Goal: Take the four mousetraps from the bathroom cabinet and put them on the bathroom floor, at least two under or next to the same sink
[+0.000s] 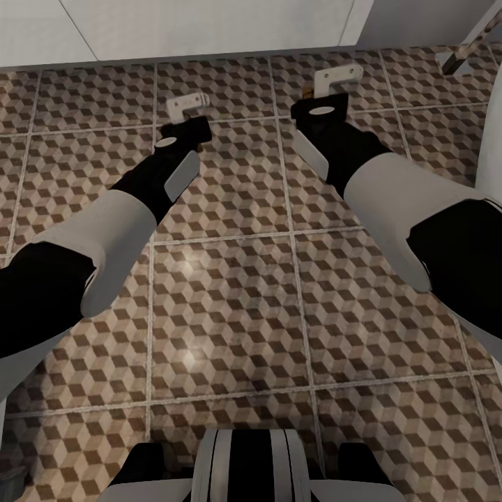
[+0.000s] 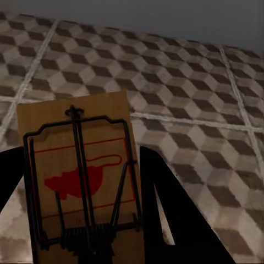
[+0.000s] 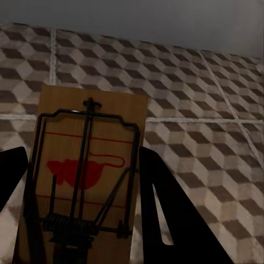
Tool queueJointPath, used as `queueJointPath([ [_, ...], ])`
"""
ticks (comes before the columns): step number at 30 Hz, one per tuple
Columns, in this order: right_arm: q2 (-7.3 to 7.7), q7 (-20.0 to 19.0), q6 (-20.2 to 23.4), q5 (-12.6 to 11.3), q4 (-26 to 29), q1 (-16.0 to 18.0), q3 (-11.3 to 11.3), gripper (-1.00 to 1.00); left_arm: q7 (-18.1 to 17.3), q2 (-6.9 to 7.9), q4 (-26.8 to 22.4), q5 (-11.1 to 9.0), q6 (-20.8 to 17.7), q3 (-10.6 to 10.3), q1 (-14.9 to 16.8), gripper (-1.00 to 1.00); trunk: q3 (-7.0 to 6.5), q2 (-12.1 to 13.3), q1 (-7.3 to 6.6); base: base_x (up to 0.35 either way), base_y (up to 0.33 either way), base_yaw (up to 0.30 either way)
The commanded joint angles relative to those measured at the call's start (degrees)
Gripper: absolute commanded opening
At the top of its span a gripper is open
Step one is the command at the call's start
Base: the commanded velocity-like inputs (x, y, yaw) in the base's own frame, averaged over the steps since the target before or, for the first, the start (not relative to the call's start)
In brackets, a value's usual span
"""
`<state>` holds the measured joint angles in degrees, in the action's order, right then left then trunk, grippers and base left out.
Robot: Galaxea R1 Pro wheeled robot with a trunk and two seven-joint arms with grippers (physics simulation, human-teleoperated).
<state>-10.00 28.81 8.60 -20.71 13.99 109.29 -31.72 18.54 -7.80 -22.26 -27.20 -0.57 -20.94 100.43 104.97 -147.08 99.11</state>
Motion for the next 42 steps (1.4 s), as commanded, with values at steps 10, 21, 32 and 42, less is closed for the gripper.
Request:
queueJointPath([
  [10,0.0,0.37,-2.1,-0.29,-2.62,-0.02,-0.37,-1.0,0.88,0.22,-0.14,-0.22,-2.02,-0.56,0.01,-1.0,0.03,-0.01,-0.01,0.0,0.0,0.0],
  [21,0.0,0.3,-2.95,-0.29,-6.47,-0.06,-0.36,-1.0,2.47,0.18,-0.91,-0.13,-1.72,-0.68,0.02,-1.0,0.03,-0.01,-0.01,0.0,0.0,0.0],
  [32,0.0,0.18,-2.89,-0.38,-9.0,-0.44,-0.36,-1.0,2.51,0.17,-1.03,-0.1,-1.74,-0.68,0.02,-1.0,0.03,-0.01,-0.01,0.0,0.0,0.0],
  [42,0.0,-0.04,-2.89,-0.38,-9.33,-0.56,-0.36,-1.0,2.47,0.19,-1.1,-0.12,-1.67,-0.68,0.02,-1.0,0.03,-0.01,-0.01,0.006,-0.014,0.0],
])
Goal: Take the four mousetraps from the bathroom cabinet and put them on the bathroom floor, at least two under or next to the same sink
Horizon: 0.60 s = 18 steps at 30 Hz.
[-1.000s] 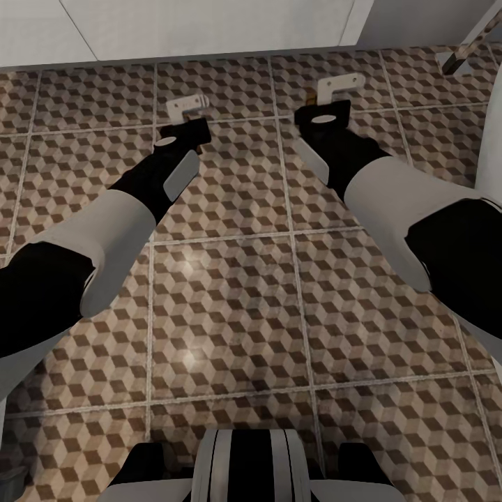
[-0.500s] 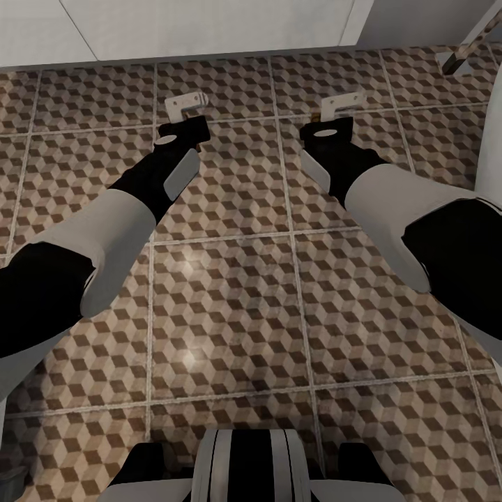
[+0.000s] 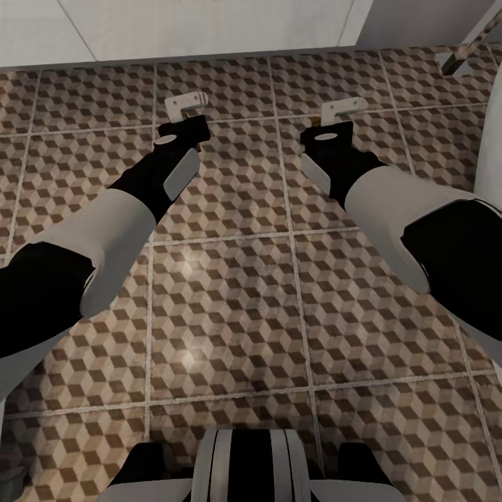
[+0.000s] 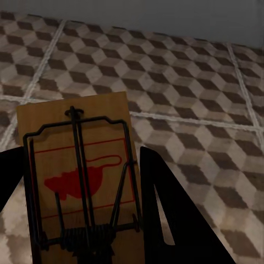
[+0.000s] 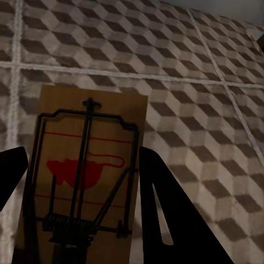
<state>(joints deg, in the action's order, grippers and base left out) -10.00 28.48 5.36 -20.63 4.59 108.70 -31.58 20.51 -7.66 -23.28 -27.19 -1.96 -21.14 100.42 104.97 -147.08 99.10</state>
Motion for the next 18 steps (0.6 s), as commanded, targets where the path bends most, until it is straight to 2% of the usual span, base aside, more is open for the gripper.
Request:
queueJointPath([
  [1,0.0,0.29,0.35,-0.47,0.08,0.02,-0.5,-1.0,0.5,0.07,-0.09,-0.12,-0.27,-0.48,0.04,-1.0,0.03,-0.01,0.0,0.051,-0.071,0.0],
  [18,0.0,0.18,0.37,-0.47,0.09,-0.16,-0.5,-1.0,0.01,0.19,-0.1,-0.06,-0.24,-0.56,-0.02,-1.0,0.03,-0.01,0.0,0.101,-0.015,0.0],
])
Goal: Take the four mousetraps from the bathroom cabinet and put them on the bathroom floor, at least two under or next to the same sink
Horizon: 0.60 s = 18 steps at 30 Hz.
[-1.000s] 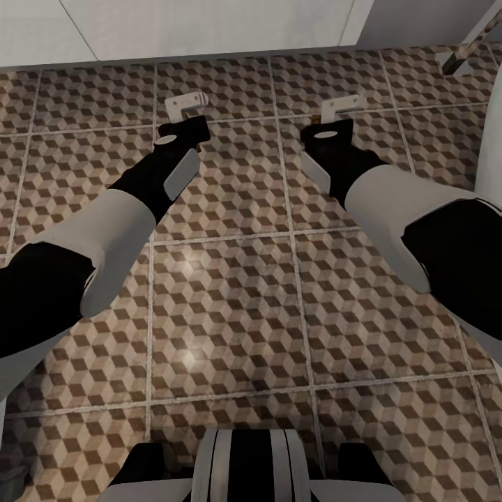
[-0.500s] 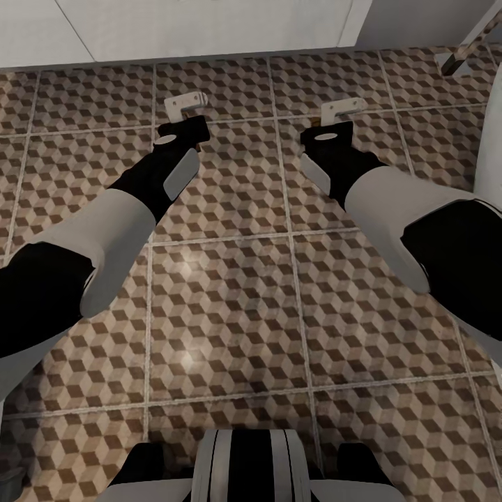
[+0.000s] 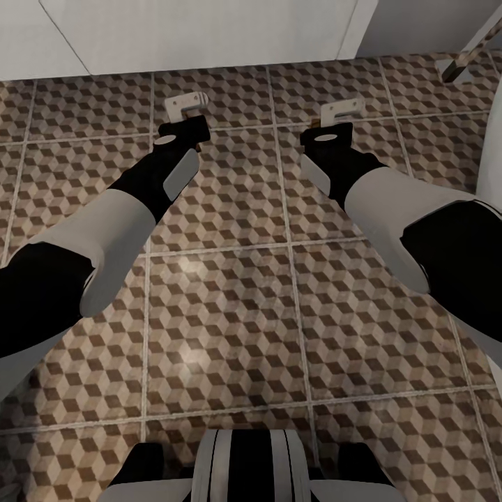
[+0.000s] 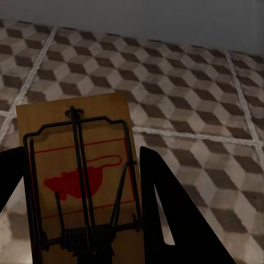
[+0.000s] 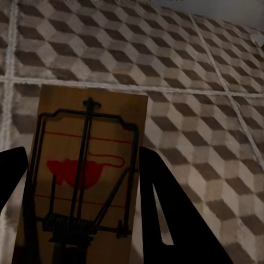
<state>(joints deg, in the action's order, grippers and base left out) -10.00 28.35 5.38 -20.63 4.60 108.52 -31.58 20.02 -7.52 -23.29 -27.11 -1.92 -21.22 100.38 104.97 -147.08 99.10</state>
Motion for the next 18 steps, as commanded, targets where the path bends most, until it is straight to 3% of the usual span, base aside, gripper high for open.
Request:
queueJointPath([
  [1,0.0,0.3,0.35,-0.47,0.1,0.02,-0.5,-1.0,0.5,0.05,-0.09,-0.13,-0.28,-0.49,0.02,-1.0,0.03,-0.01,0.0,0.034,0.0,0.0],
  [18,0.0,0.3,0.41,-0.47,0.1,-0.03,-0.5,-1.0,0.26,0.08,-0.09,-0.13,-0.33,-0.52,0.0,-1.0,0.03,-0.01,0.0,0.025,0.008,0.0],
])
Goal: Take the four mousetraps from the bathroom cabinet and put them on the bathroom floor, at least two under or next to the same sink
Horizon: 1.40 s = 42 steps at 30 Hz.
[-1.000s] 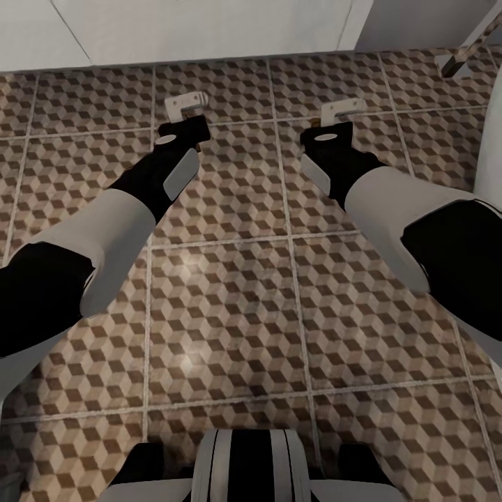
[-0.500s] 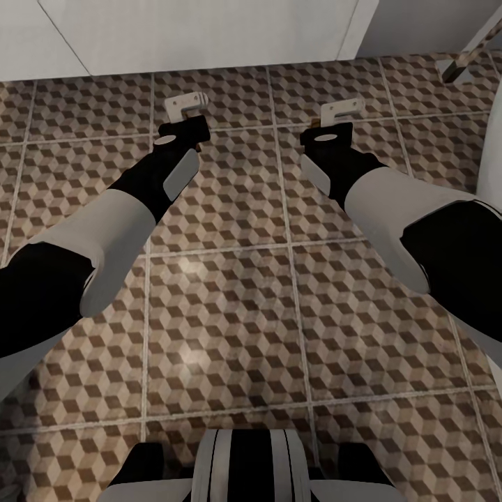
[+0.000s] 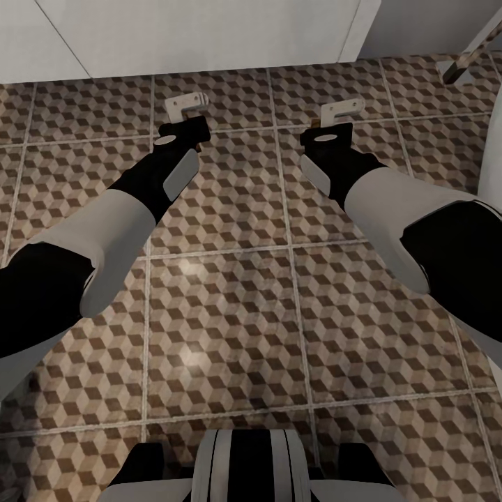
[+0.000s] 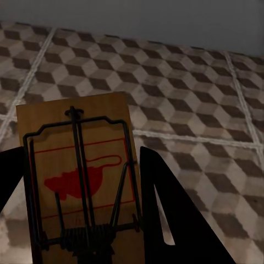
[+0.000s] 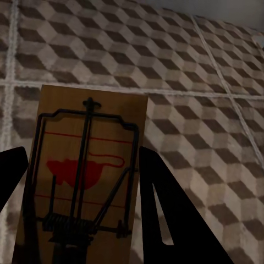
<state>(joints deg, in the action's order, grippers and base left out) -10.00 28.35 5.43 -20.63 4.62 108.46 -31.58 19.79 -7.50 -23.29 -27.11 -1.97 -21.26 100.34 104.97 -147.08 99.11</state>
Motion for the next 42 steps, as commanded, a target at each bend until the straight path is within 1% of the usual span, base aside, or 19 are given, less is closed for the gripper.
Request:
queueJointPath([
  [1,0.0,0.3,0.36,-0.47,0.07,0.02,-0.5,-1.0,0.48,0.05,-0.09,-0.14,-0.29,-0.48,0.03,-1.0,0.03,-0.01,-0.01,0.0,0.0,0.0],
  [13,0.0,0.14,1.21,-0.55,-0.78,-0.01,-0.5,-1.0,0.51,-0.13,0.95,-0.01,-1.23,-0.37,0.12,-1.0,0.03,-0.01,-0.01,0.0,0.0,0.0],
  [25,0.0,0.04,1.07,-0.56,-0.84,-1.14,-0.5,-1.0,0.51,-0.16,1.14,-0.21,0.87,-0.35,0.12,-1.0,0.03,-0.01,-0.01,0.0,0.0,0.0],
  [33,0.0,0.03,0.94,-0.5,-0.89,-2.32,-0.44,-1.0,0.53,-0.15,3.63,-0.24,1.68,-0.29,0.12,-1.0,0.03,-0.01,-0.01,0.0,0.0,0.0],
  [39,0.0,0.04,0.6,-0.47,-0.48,-2.39,-0.43,-1.0,0.79,-0.22,3.86,-0.3,1.51,-0.29,0.21,-1.0,0.03,-0.01,-0.01,0.0,0.0,0.0],
  [42,0.0,0.04,0.56,-0.45,0.03,-2.31,-0.47,-1.0,1.17,-0.29,3.64,-0.31,0.95,-0.34,1.06,-1.0,0.03,-0.01,-0.01,0.0,0.0,0.0],
])
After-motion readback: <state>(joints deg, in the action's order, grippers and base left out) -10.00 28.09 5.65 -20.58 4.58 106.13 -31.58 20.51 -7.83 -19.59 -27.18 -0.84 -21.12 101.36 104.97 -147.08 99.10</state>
